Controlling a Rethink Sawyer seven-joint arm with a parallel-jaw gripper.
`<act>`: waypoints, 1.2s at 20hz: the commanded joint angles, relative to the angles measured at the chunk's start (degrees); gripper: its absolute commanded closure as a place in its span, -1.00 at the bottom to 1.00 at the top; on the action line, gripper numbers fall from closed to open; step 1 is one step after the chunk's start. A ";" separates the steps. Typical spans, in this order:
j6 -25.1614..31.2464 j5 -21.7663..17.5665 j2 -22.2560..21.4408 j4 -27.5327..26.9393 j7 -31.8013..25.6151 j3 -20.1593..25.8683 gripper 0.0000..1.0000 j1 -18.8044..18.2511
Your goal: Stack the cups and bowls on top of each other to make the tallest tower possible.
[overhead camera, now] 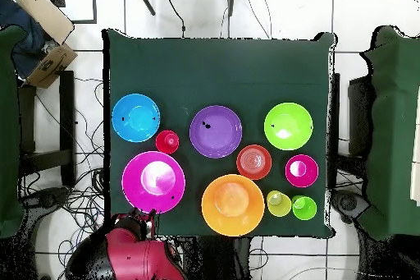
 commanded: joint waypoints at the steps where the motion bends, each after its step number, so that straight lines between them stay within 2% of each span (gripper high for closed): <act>1: 2.32 2.29 2.52 2.12 10.71 5.01 -1.00 -0.45; 8: 3.60 3.11 3.02 0.60 12.28 1.51 -1.00 2.78; 24: 4.32 3.87 3.77 -0.59 12.56 -1.69 -1.00 5.64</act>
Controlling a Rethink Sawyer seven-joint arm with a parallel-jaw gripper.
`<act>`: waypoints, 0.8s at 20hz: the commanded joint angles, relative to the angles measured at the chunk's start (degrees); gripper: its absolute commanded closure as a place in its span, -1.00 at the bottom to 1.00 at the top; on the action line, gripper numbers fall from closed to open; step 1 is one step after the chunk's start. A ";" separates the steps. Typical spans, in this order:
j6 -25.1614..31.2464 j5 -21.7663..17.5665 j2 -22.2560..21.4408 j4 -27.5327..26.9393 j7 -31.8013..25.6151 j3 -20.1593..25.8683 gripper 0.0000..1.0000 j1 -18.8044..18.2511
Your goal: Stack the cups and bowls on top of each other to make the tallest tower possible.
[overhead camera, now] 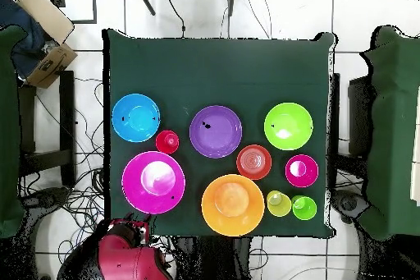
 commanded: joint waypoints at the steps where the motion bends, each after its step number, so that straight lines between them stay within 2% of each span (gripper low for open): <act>1: 4.32 2.02 3.17 -0.58 10.83 1.06 -1.00 0.52; 16: 3.42 1.75 3.42 -0.76 10.82 0.27 -1.00 1.14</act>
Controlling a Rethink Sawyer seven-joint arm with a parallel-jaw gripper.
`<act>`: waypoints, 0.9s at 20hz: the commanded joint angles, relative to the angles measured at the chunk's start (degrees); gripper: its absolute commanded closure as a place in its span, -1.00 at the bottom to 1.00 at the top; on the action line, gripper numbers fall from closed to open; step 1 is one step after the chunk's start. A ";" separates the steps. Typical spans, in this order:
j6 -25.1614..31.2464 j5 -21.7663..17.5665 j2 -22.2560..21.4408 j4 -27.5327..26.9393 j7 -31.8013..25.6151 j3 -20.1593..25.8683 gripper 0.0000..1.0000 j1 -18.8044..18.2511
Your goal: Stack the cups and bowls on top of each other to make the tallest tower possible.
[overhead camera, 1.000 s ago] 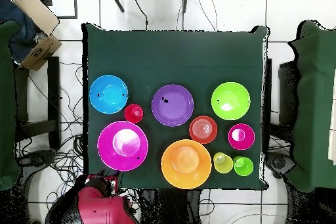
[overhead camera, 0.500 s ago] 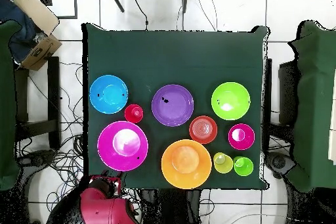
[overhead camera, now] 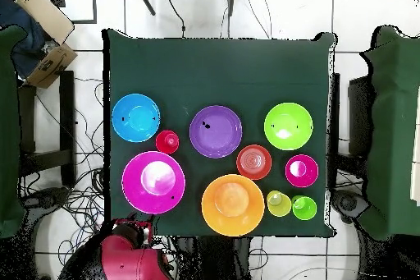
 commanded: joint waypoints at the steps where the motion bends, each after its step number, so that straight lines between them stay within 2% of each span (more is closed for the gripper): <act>1: 3.33 1.76 3.44 -0.73 10.68 1.55 -1.00 0.92; 12: 3.53 1.90 3.55 -0.95 10.73 1.00 -1.00 1.39; 18: 2.29 1.86 3.14 0.42 10.31 2.96 -1.00 -0.48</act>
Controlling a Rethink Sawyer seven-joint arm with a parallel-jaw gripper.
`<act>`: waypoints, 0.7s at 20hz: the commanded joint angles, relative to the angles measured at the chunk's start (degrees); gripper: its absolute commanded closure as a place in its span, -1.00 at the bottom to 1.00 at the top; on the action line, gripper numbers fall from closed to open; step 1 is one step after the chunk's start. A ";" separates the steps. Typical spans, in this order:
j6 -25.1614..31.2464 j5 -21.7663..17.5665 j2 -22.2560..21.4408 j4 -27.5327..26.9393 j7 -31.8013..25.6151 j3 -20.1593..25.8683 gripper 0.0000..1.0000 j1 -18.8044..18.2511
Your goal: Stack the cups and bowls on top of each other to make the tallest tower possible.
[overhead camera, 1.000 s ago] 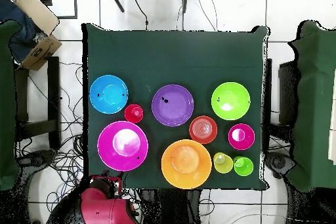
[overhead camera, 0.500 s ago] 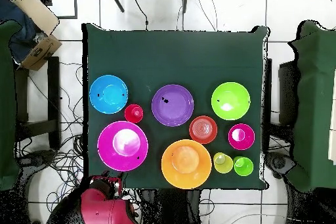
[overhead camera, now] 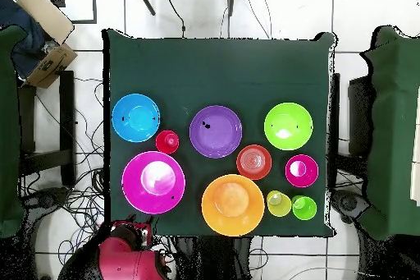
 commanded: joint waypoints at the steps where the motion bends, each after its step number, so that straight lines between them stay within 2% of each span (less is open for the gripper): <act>1: 1.95 1.74 3.09 0.60 10.13 3.95 -1.00 -2.11; 7: 0.38 0.96 2.84 1.60 9.29 6.05 -1.00 -4.36; 11: 1.71 0.58 2.53 1.15 8.76 6.16 -1.00 -4.58; 14: 2.05 0.27 2.41 0.44 8.82 4.89 -1.00 -3.40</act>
